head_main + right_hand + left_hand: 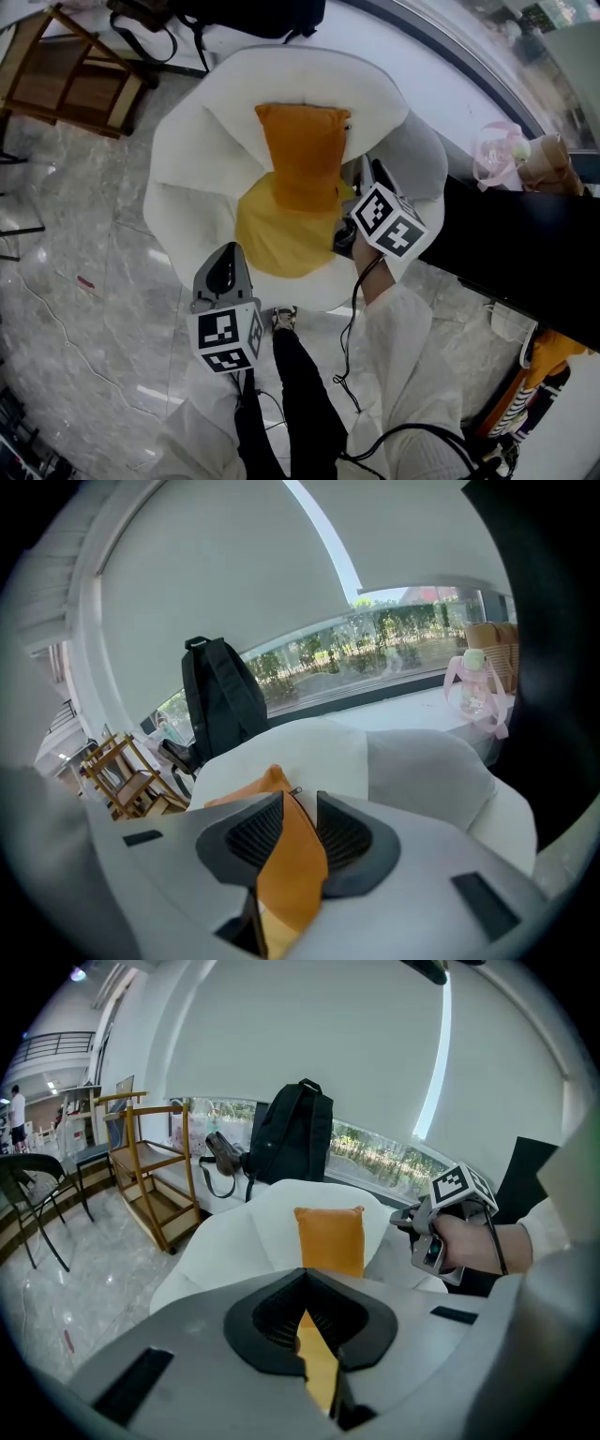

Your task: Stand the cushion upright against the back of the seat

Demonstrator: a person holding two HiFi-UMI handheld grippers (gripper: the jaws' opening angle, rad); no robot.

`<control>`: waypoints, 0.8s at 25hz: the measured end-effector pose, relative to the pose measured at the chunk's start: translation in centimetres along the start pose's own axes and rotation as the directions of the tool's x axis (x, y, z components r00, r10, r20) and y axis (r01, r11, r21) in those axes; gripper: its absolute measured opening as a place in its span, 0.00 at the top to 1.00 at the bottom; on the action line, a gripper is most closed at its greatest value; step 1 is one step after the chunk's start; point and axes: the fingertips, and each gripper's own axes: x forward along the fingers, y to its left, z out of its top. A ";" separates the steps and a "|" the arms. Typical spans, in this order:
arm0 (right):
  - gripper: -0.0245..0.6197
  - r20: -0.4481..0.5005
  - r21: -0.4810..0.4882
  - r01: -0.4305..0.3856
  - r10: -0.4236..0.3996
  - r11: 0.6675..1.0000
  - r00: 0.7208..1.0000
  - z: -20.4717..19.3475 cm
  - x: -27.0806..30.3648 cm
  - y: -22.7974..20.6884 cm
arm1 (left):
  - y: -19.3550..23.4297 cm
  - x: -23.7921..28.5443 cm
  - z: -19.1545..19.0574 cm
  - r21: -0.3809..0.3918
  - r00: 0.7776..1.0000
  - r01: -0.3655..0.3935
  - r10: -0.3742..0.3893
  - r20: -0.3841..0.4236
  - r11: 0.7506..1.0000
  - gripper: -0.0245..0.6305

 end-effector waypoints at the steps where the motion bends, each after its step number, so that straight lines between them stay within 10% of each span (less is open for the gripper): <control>1: 0.74 0.000 0.006 0.003 -0.003 1.000 1.000 -0.2 -0.5 0.0 | 0.0 -0.4 -0.2 0.000 1.000 0.002 -0.002 -0.004 1.000 0.97; 20: 0.75 0.177 -0.085 0.169 -0.152 0.982 0.972 3.5 -22.9 5.0 | -4.4 -10.1 8.2 0.125 0.979 0.194 -0.200 0.033 0.973 0.97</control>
